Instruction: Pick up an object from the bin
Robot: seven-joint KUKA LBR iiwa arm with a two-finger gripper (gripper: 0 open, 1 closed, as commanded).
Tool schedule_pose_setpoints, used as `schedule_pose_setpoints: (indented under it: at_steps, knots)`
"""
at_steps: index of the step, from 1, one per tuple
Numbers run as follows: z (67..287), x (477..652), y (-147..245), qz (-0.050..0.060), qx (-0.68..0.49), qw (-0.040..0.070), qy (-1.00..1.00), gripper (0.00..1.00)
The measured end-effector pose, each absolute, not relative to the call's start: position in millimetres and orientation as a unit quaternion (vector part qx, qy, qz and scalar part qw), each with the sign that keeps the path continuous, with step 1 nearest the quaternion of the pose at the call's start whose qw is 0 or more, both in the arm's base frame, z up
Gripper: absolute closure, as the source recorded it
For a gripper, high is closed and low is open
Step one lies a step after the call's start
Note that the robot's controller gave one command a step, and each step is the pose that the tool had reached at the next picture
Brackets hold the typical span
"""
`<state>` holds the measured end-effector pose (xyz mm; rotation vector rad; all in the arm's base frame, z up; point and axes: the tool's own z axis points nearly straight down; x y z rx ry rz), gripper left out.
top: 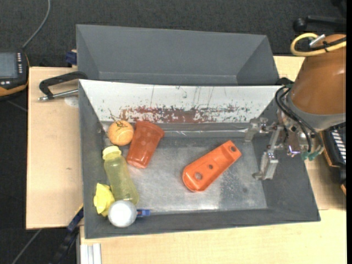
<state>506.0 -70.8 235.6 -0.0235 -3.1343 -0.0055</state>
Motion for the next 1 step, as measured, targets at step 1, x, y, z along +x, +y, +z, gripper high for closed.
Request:
schedule_pose_setpoints:
  at_steps: [1]
  knots:
    - [225.4,524.5,-35.1,0.002,0.023,-0.009,-1.000,0.00]
